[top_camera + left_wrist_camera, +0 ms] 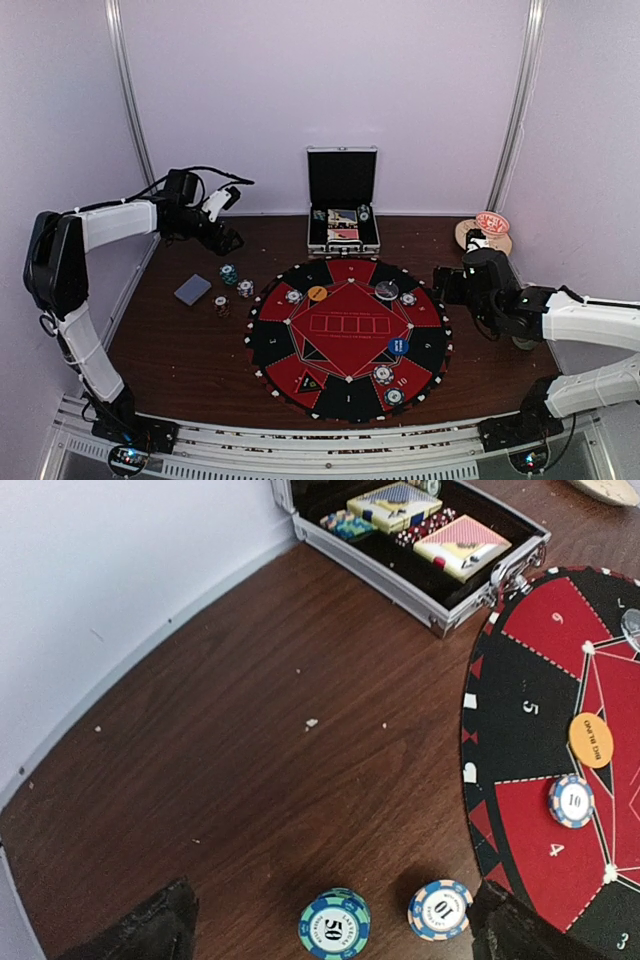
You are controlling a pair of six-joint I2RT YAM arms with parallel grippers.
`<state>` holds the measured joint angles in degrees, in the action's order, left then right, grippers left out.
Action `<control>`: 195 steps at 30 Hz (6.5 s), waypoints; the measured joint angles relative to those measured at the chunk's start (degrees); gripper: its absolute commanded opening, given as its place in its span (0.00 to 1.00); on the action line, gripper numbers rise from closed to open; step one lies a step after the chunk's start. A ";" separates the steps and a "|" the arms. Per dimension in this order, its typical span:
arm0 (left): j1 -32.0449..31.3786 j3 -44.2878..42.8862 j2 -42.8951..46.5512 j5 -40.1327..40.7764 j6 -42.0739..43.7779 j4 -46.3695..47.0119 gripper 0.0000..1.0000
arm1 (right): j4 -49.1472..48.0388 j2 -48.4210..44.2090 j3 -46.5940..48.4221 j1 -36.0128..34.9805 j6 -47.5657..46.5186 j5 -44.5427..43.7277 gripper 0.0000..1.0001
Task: Distribute texas hold em gaming equipment
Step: Pick up the pile of poker chips from the pile of poker chips, then place the poker chips pile at the big blind area.
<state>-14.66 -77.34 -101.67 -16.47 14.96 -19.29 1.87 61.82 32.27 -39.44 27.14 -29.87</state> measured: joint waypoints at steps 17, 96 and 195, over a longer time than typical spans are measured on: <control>4.90 0.11 -9.14 1.11 -2.82 2.78 0.97 | 0.02 -0.04 0.00 0.00 0.00 0.09 1.00; 4.81 -1.07 -13.79 -3.23 1.92 -3.34 0.66 | 0.02 -0.55 0.00 0.00 0.00 0.46 1.00; -15.91 14.82 -5.53 -7.04 7.26 8.85 0.27 | 0.00 0.02 0.00 0.00 -0.22 0.96 1.00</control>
<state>-30.57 -62.52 -107.20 -23.51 22.22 -10.44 1.87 61.84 32.27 -39.44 26.92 -28.91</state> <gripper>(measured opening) 0.384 0.997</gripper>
